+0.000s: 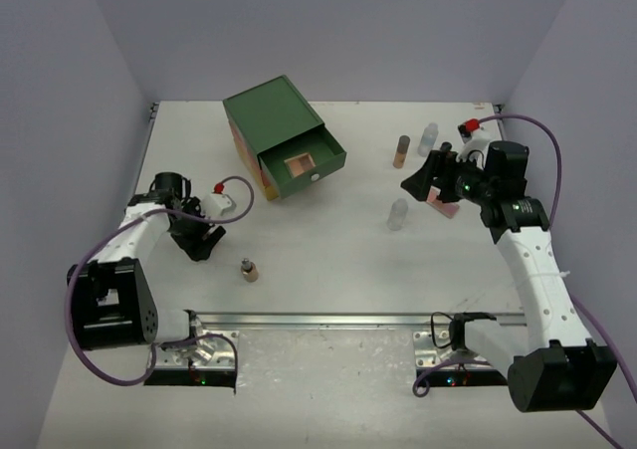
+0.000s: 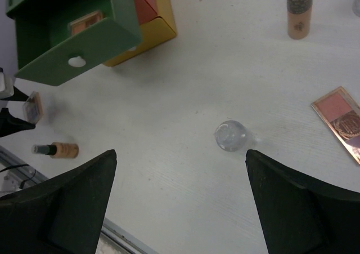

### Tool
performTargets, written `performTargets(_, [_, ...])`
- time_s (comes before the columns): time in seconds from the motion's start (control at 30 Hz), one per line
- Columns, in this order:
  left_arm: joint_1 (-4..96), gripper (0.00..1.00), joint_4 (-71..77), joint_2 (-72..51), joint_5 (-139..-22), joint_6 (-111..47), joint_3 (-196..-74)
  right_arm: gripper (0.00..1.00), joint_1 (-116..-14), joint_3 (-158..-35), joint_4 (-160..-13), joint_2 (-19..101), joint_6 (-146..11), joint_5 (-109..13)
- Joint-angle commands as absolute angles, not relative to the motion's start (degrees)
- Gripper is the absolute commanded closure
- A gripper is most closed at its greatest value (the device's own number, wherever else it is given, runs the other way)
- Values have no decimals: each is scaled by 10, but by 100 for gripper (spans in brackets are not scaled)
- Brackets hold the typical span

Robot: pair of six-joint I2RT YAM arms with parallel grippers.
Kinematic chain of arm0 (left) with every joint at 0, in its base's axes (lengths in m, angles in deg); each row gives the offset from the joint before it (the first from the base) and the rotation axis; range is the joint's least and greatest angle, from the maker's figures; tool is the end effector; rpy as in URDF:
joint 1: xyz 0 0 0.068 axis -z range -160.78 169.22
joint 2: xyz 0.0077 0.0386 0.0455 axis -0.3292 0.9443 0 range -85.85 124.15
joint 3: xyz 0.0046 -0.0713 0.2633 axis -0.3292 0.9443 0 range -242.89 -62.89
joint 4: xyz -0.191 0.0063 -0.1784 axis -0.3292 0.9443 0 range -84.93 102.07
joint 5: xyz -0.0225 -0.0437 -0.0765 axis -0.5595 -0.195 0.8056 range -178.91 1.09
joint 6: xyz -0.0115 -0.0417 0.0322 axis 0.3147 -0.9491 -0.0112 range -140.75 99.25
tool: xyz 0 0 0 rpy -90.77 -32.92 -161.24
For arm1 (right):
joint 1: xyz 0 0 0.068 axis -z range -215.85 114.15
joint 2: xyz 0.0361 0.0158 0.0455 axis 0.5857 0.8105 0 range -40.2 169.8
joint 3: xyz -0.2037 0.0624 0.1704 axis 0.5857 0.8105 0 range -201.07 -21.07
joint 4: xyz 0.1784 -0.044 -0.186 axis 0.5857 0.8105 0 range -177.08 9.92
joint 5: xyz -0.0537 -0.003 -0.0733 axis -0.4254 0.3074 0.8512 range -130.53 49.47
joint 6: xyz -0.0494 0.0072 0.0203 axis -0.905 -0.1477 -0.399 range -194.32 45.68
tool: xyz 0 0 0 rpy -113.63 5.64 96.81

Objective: Organize the makeup

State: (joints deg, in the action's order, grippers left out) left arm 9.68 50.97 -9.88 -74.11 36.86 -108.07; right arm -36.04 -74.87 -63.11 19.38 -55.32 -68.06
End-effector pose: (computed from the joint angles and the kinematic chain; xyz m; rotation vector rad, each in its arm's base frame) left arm 0.2205 0.0279 0.1902 1.1809 2.5435 -0.1224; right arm 0.2277 0.0173 0.3238 0.0482 2.1008 0.7037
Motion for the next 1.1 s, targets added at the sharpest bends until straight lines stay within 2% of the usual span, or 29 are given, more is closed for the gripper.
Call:
performTargets(0.0, [92, 100, 573, -152, -688, 346, -1172, 7, -363, -761, -695, 157, -493, -794])
performTargets(0.07, [92, 100, 598, -171, -669, 348, -1210, 9, -375, -767, -715, 156, -467, -809])
performTargets(0.2, [92, 100, 645, -231, -616, 352, -1305, 11, -471, -818, -767, 176, -420, -789])
performTargets(0.4, [93, 100, 645, -291, -556, 343, -1364, 16, -633, -969, -804, 332, -375, -745])
performTargets(0.53, [93, 100, 634, -312, -518, 336, -1357, 18, -713, -1124, -777, 458, -380, -746])
performTargets(0.7, [93, 100, 605, -335, -476, 322, -1342, 19, -772, -1285, -730, 611, -385, -734])
performTargets(0.8, [93, 100, 596, -339, -459, 313, -1340, 20, -792, -1332, -723, 671, -380, -725])
performTargets(1.07, [92, 100, 581, -328, -440, 292, -1336, 24, -823, -1348, -741, 719, -373, -732])
